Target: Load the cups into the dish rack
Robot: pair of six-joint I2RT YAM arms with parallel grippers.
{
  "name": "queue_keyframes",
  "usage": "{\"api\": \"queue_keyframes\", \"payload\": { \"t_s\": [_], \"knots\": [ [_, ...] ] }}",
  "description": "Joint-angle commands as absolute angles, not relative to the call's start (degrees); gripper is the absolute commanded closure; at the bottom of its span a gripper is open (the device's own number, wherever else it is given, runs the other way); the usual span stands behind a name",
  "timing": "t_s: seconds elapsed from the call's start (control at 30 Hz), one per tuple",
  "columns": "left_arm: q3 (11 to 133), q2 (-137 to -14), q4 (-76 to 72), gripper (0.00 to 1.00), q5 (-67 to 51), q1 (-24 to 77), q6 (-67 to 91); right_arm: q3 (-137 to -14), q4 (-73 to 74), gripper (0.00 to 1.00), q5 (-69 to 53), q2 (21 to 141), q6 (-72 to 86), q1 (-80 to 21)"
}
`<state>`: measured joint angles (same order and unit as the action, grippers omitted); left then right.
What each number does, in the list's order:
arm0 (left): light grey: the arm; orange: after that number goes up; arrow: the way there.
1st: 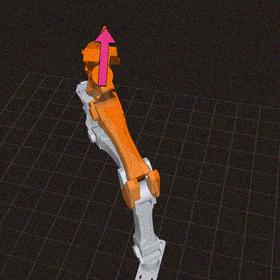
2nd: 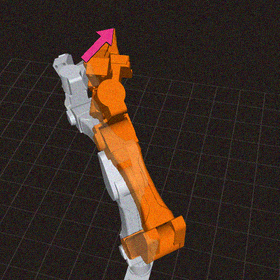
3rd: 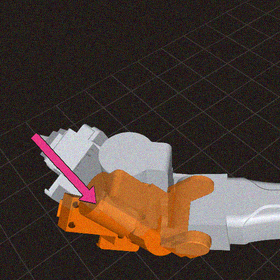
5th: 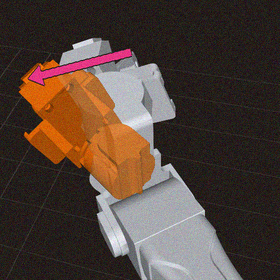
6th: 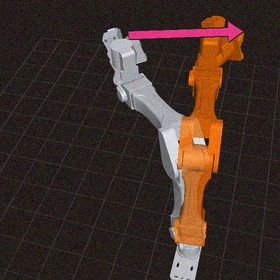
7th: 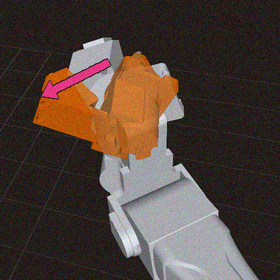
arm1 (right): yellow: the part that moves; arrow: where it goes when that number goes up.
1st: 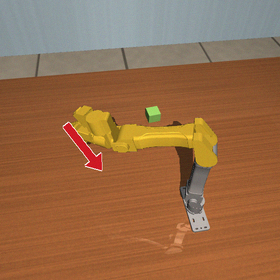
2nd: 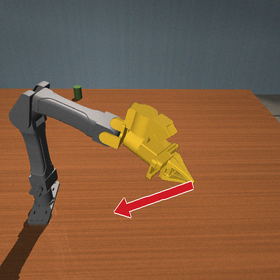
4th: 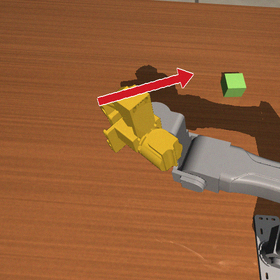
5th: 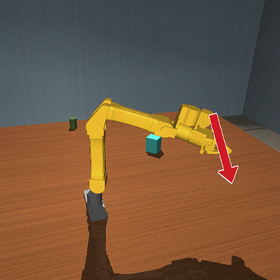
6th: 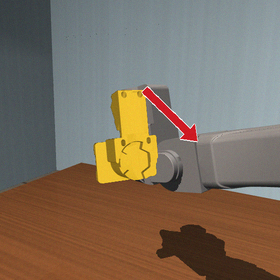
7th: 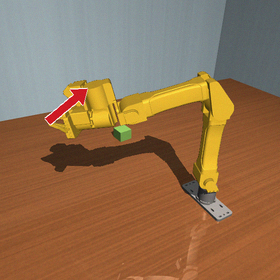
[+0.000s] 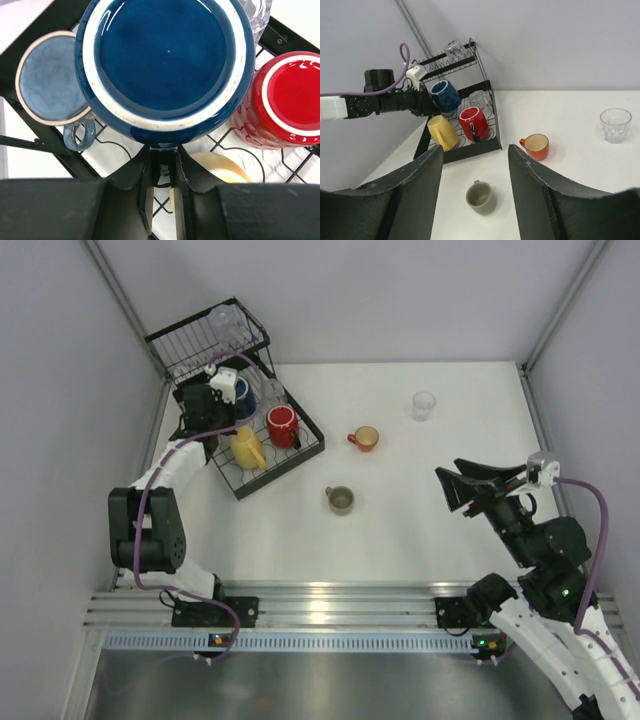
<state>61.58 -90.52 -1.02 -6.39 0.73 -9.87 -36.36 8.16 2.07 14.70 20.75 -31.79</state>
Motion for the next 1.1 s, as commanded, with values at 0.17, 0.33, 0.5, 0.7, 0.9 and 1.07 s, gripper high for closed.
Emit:
{"api": "queue_keyframes", "payload": {
  "t_s": [0.17,0.33,0.5,0.7,0.9,1.07],
  "knots": [
    [62.0,-90.4,-11.4,1.00,-7.7,0.4,-12.1,-35.6,5.3,0.44,3.1,14.8,19.5,-32.7],
    [61.6,-91.3,-11.4,1.00,-8.2,0.4,-12.3,-35.6,5.5,0.45,3.3,14.7,18.9,-32.8],
    [61.4,-92.5,-11.4,1.00,-8.8,0.4,-12.5,-35.9,5.8,0.45,3.5,15.2,18.0,-32.8],
    [61.6,-93.5,-11.4,0.98,-9.0,0.4,-12.5,-35.2,5.4,0.45,3.7,15.4,17.9,-32.7],
    [61.2,-93.2,-11.4,0.96,-8.4,0.4,-12.5,-34.8,5.3,0.44,3.9,15.4,17.8,-32.7],
    [59.8,-92.6,-11.4,0.96,-9.1,0.4,-13.4,-34.7,5.4,0.44,3.9,15.1,17.6,-32.7]
  ]
}}
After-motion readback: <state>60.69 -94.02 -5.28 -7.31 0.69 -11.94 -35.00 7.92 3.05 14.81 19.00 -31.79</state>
